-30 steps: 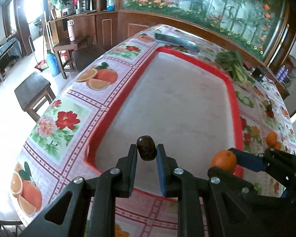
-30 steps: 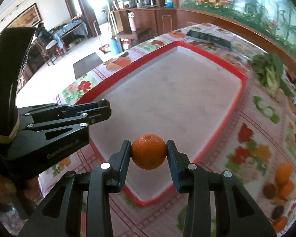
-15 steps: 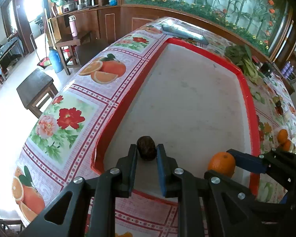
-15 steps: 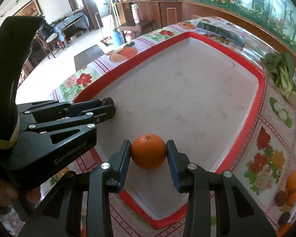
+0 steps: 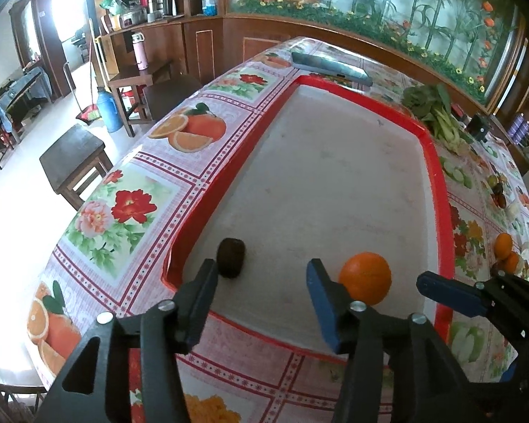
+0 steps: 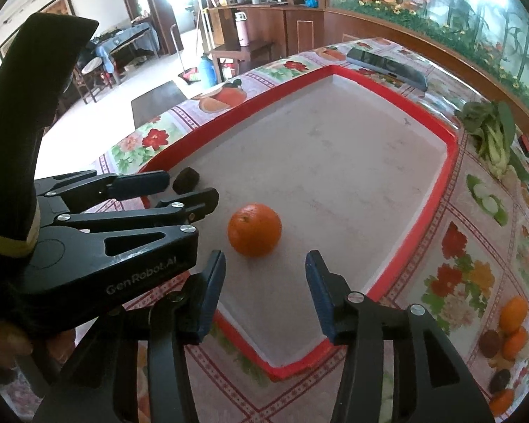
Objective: Organize fruits
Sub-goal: 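Withdraw both open grippers from the tray back toward the fruit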
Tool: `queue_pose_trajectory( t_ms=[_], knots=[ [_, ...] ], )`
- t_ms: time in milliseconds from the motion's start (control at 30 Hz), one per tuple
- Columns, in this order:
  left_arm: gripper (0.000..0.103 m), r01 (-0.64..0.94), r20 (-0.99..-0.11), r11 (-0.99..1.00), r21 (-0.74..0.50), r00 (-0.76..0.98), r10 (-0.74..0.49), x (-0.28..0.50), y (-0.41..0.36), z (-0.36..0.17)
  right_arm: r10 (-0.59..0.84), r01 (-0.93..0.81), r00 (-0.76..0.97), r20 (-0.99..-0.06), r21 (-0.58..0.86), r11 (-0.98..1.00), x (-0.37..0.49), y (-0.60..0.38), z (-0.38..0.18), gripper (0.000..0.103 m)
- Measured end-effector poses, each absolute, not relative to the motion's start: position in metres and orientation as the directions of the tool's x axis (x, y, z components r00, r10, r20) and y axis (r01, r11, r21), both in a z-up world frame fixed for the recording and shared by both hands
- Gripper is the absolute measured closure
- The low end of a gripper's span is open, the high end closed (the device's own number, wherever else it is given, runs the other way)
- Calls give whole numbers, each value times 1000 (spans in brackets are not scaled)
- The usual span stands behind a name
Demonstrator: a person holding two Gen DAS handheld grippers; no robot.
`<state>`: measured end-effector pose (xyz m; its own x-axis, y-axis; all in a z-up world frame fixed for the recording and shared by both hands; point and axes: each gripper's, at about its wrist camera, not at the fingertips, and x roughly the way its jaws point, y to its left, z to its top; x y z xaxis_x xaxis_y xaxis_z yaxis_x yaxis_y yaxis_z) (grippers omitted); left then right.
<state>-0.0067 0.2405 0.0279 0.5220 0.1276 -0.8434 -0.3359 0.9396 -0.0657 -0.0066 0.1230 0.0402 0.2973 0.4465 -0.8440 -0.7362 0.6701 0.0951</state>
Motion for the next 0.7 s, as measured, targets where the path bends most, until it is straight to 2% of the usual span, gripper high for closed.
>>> queue_pose_trajectory(
  t_ms=[333, 700],
  knots=[
    [33, -361, -832, 931, -51, 532, 160, -21, 221, 40, 459, -734, 310, -833, 97, 672, -22, 98, 51, 54],
    [32, -330, -825, 943, -43, 544, 153, -29, 178, 49, 476, -707, 317, -820, 130, 695, -32, 52, 56, 53]
  ],
)
